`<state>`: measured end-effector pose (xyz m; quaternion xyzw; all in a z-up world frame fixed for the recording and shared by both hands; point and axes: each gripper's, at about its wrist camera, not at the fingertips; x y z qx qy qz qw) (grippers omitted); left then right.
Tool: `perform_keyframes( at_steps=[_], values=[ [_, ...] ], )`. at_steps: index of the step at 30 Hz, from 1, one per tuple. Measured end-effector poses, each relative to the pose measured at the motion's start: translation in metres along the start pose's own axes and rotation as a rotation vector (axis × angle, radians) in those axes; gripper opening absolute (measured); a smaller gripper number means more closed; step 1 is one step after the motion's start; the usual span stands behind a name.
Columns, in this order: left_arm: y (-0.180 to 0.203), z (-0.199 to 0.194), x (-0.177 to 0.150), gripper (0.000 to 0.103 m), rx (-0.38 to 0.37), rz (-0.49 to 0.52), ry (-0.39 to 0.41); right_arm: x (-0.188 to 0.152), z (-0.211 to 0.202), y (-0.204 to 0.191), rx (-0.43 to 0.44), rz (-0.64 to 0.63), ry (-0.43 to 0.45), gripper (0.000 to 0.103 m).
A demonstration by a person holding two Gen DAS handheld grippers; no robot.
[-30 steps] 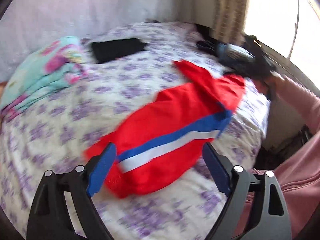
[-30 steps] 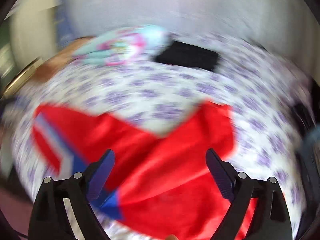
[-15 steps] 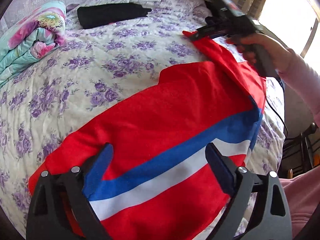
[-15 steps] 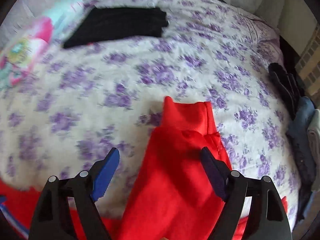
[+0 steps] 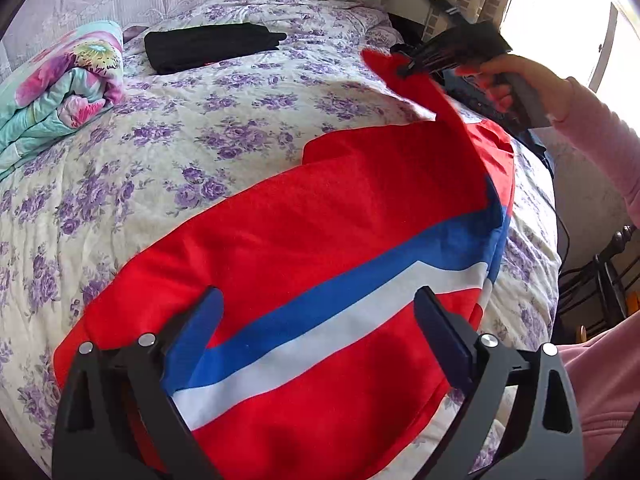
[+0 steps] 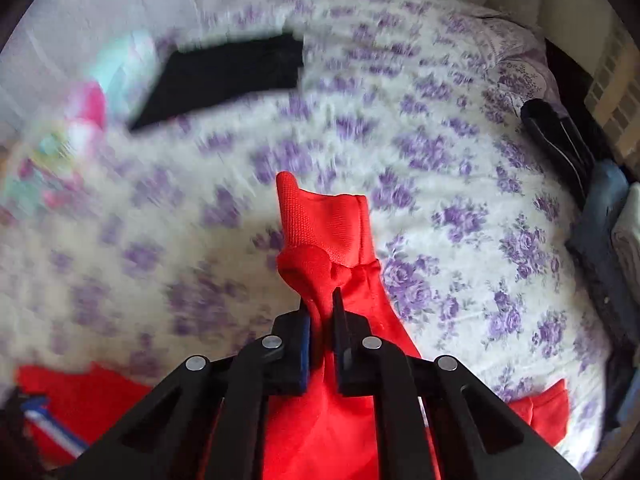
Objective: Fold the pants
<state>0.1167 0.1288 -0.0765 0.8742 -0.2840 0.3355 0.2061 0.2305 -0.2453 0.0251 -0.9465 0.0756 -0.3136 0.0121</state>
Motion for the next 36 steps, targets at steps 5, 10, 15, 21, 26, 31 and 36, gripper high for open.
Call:
perform_keyframes(
  at_steps=[5,10,15,21,26,31,36],
  values=[
    [0.003,0.0,-0.002,0.095,0.004,0.006,0.002,-0.024,-0.105,0.089,0.337,0.257,0.272,0.009],
    [0.005,0.001,-0.002,0.098,0.005,0.009,0.005,-0.117,-0.12,0.186,0.548,0.514,0.4,0.012],
    [0.008,-0.001,-0.005,0.098,0.011,0.013,0.013,-0.223,-0.056,0.247,0.402,0.737,0.22,0.026],
    [0.01,-0.001,-0.008,0.098,0.036,0.001,0.031,-0.226,-0.08,0.242,0.475,0.704,0.329,0.062],
    [0.012,0.001,-0.009,0.098,0.056,0.013,0.033,-0.191,-0.046,0.242,0.385,0.673,0.24,0.026],
    [0.012,0.0,-0.01,0.098,0.066,0.013,0.043,-0.161,-0.065,0.225,0.278,0.447,0.354,0.018],
    [0.015,0.001,-0.011,0.098,0.083,0.028,0.038,-0.189,-0.038,0.242,0.203,0.546,0.253,0.031]
  ],
)
Point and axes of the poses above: each gripper's, at about its wrist camera, not at the fingertips, and z roughly the way its jaws point, y to its right, x to its top, and after that the axes turned 7 degrees about y, right-handed
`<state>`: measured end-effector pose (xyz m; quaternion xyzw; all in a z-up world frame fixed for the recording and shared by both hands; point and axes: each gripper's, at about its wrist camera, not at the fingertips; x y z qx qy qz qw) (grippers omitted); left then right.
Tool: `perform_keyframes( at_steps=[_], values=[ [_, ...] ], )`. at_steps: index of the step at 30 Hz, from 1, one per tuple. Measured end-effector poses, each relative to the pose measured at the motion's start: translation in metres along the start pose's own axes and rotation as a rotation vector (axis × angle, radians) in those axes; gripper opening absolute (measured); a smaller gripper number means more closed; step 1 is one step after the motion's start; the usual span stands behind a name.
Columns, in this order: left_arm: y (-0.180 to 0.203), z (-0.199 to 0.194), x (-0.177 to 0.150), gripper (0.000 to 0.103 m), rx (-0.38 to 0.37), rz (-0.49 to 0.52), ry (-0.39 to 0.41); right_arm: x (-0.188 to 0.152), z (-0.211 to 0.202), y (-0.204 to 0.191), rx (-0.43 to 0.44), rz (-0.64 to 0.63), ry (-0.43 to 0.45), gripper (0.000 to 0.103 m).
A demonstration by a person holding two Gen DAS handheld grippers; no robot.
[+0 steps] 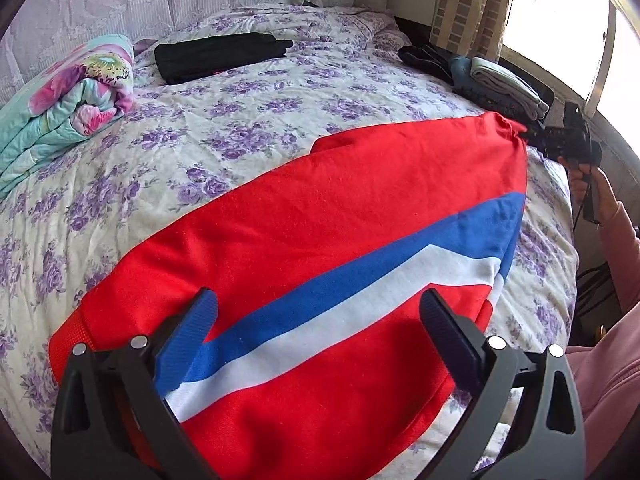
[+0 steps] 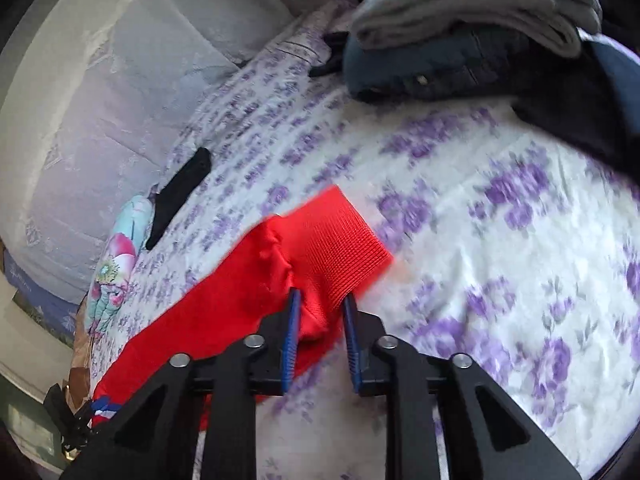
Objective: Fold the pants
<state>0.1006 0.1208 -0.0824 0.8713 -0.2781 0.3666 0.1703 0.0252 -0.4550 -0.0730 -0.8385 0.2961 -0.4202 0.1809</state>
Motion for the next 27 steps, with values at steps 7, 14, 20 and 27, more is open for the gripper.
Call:
perform_keyframes(
  at_steps=[7,14,20,27],
  values=[
    [-0.006,-0.011,0.002,0.098,-0.064,-0.048,0.029,-0.011,-0.062,-0.021,-0.062,-0.1,0.092,0.047],
    [0.01,-0.025,-0.001,0.098,-0.068,-0.073,0.049,-0.056,-0.046,-0.164,0.225,-0.479,0.013,0.051],
    [0.032,-0.025,-0.021,0.098,0.026,0.026,-0.032,-0.152,0.032,-0.236,0.316,-0.765,-0.368,0.039],
    [0.034,-0.074,-0.034,0.098,0.025,0.022,-0.012,-0.17,0.004,-0.256,0.35,-0.959,-0.446,0.042]
  ],
)
Point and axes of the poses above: each gripper's, at about its wrist camera, not at the fingertips, and z roughly the way its jaws point, y to its right, x to its top, and after that the axes turned 7 degrees about y, right-handed
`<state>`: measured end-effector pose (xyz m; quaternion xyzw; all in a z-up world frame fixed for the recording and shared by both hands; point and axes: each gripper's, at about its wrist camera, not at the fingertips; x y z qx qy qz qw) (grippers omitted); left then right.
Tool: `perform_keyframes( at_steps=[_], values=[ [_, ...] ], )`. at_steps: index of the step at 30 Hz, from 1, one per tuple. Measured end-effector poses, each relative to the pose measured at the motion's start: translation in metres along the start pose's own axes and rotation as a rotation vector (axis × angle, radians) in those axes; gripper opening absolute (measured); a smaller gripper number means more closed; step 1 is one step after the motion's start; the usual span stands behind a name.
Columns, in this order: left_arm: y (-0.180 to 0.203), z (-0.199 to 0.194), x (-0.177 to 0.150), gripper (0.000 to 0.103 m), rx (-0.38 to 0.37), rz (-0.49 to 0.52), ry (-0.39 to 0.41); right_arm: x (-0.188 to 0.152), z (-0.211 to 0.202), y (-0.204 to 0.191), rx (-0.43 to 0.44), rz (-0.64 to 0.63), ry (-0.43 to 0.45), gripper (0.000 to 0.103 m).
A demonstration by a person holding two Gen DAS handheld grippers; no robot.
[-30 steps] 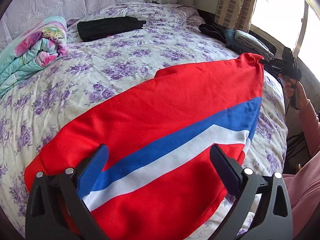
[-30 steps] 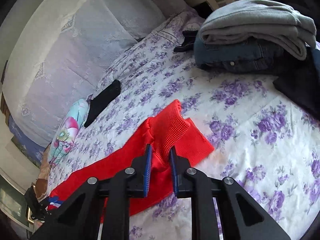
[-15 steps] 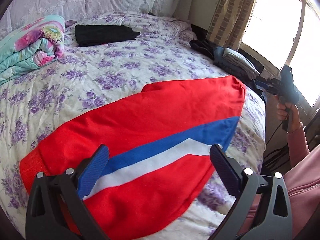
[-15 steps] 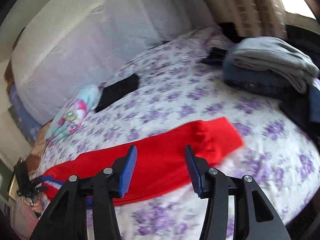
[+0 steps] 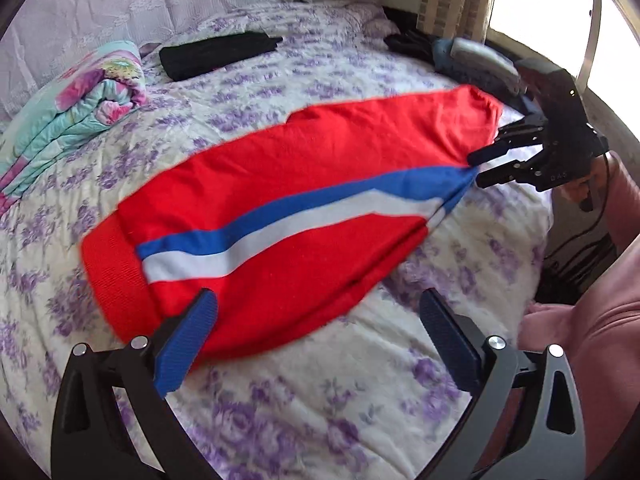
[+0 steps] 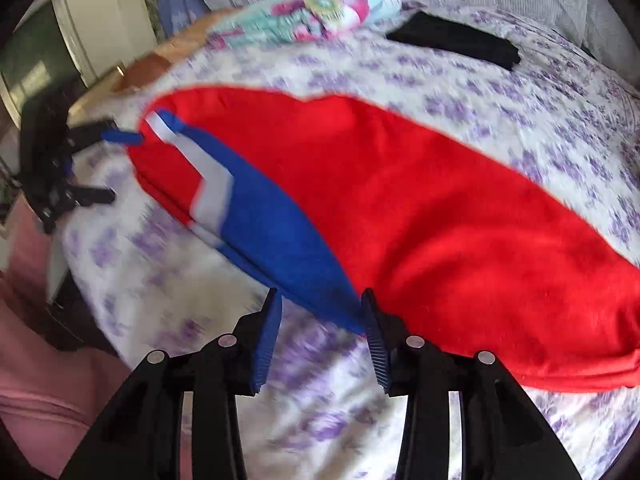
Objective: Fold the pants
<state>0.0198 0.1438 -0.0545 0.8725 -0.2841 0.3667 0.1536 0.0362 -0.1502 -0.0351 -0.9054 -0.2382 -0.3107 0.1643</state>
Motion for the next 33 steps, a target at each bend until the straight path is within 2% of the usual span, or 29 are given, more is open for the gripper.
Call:
perform_keyframes(
  at_steps=[3,7,9,11,14,16,17,19,21,24,28,29,33],
  values=[
    [-0.007,-0.015,0.008,0.098,0.038,-0.028,0.068,0.024,-0.006,-0.018,0.069,-0.05,0.133,0.042],
    [-0.02,-0.02,0.011,0.098,0.04,-0.122,0.072,0.051,0.032,-0.044,0.156,-0.093,0.174,0.041],
    [-0.024,-0.022,0.011,0.098,0.068,-0.145,0.064,0.057,0.065,-0.055,0.179,-0.093,0.109,0.038],
    [-0.028,-0.027,0.012,0.098,0.104,-0.164,0.062,0.049,0.096,-0.07,0.226,-0.102,-0.025,0.036],
    [-0.033,-0.032,0.02,0.098,0.113,-0.192,0.075,0.041,0.09,-0.085,0.259,-0.214,-0.062,0.042],
    [-0.032,-0.026,0.031,0.098,0.095,-0.196,0.079,0.052,0.07,-0.071,0.326,-0.151,-0.065,0.04],
    [-0.03,-0.022,0.036,0.098,0.082,-0.192,0.081,0.061,0.06,-0.059,0.333,-0.109,-0.034,0.04],
    [-0.019,-0.008,0.053,0.098,0.025,-0.156,0.09,0.074,0.044,-0.037,0.313,-0.053,0.024,0.042],
    [-0.003,0.012,0.067,0.098,-0.033,-0.085,0.094,0.093,0.032,-0.007,0.262,0.012,0.088,0.049],
    [0.014,0.047,0.075,0.098,-0.073,-0.01,0.049,0.117,0.038,0.034,0.242,0.088,0.112,0.049],
    [0.014,0.094,0.054,0.098,-0.102,0.015,-0.101,0.145,0.077,0.073,0.268,0.14,0.04,0.05],
    [0.013,0.098,0.049,0.098,-0.098,0.022,-0.115,0.148,0.085,0.077,0.275,0.138,0.018,0.051],
    [0.012,0.095,0.043,0.098,-0.129,0.029,-0.082,0.155,0.131,0.085,0.256,0.084,-0.11,0.052]
  ],
)
Point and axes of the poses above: each gripper's, at about its wrist camera, not at the fingertips, and z roughly the way its jaws point, y to its right, x to its top, and after that the axes turned 7 degrees about y, right-handed
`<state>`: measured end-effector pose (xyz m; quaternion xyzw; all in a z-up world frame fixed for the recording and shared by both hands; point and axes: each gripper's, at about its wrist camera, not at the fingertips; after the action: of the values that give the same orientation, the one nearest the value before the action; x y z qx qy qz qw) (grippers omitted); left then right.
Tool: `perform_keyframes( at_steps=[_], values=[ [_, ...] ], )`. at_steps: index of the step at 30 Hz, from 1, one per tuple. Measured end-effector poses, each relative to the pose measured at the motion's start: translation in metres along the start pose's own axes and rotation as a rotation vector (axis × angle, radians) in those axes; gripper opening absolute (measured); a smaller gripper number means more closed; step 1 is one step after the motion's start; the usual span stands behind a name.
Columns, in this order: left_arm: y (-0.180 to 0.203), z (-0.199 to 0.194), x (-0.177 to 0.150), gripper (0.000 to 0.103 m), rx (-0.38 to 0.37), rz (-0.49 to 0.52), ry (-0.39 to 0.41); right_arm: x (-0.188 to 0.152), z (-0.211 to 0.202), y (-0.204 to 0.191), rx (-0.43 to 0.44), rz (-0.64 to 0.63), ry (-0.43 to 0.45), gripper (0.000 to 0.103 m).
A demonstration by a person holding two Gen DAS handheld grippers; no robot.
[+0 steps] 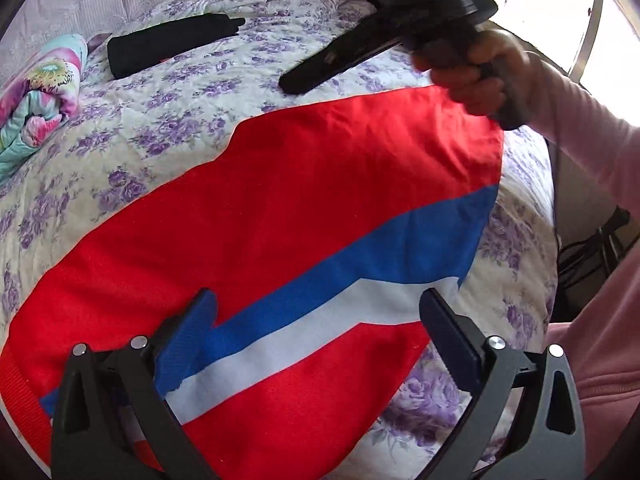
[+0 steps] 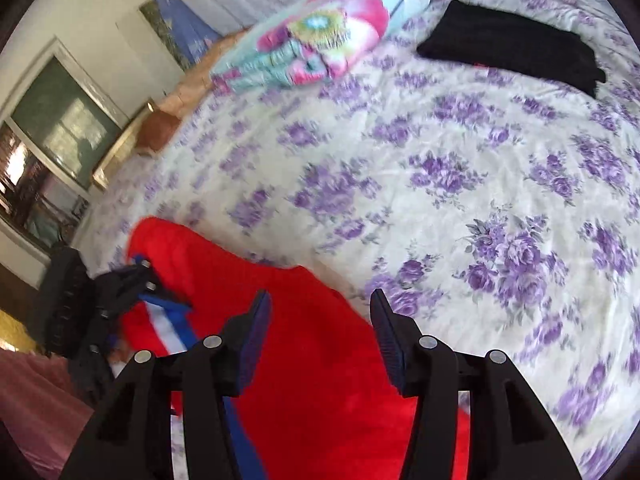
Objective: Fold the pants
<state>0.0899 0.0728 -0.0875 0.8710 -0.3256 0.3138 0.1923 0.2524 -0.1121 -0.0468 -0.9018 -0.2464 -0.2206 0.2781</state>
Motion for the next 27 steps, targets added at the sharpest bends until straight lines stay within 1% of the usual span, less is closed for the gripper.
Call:
perform_keyframes(
  at_steps=[1,3,5,9,12,13,14,15,16,19,20,24,25,27],
  values=[
    [-0.003,-0.001,0.0,0.098,-0.015,-0.012,0.006,0.0,0.006,0.001,0.018,-0.006,-0.031,0.052],
    [-0.008,-0.002,0.0,0.098,-0.043,-0.037,0.014,-0.003,0.014,-0.001,0.089,-0.02,-0.107,0.052],
    [-0.011,-0.003,0.001,0.098,-0.064,-0.053,0.02,-0.005,0.017,-0.01,0.15,-0.066,-0.172,0.054],
    [-0.012,0.0,0.003,0.098,-0.062,-0.045,0.018,-0.007,0.015,-0.02,0.254,-0.121,-0.253,0.054],
    [-0.011,0.0,0.002,0.098,-0.059,-0.036,0.017,-0.01,0.015,-0.023,0.282,-0.166,-0.294,0.054],
    [-0.011,0.0,0.002,0.098,-0.062,-0.038,0.017,-0.01,0.017,-0.024,0.266,-0.186,-0.309,0.057],
    [-0.012,0.0,0.002,0.098,-0.065,-0.04,0.018,-0.008,0.022,-0.022,0.208,-0.205,-0.322,0.057],
    [-0.012,0.0,0.002,0.098,-0.067,-0.042,0.018,-0.008,0.027,-0.019,0.183,-0.205,-0.34,0.057],
    [-0.013,0.0,0.002,0.098,-0.068,-0.042,0.018,-0.008,0.031,-0.016,0.195,-0.19,-0.358,0.059],
    [-0.013,0.0,0.001,0.098,-0.065,-0.038,0.017,-0.009,0.041,-0.018,0.362,-0.14,-0.413,0.062],
    [-0.013,0.0,0.001,0.098,-0.065,-0.037,0.017,-0.01,0.043,-0.023,0.417,-0.14,-0.42,0.062],
    [-0.012,0.001,0.001,0.098,-0.064,-0.036,0.017,-0.009,0.057,-0.037,0.514,-0.151,-0.393,0.064],
    [-0.012,0.001,0.001,0.098,-0.063,-0.036,0.017,-0.009,0.059,-0.038,0.526,-0.149,-0.371,0.064],
    [-0.012,0.001,0.001,0.098,-0.061,-0.033,0.016,-0.002,0.058,-0.035,0.518,-0.143,-0.285,0.064]
  ],
)
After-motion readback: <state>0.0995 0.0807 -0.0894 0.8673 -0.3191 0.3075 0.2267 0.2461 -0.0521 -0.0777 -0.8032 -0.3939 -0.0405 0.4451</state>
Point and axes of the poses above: each gripper's, at about its wrist camera, not at the fingertips, and z roughly the way its jaws point, y to its right, x to its top, and after that the axes turned 7 degrees about y, right-handed
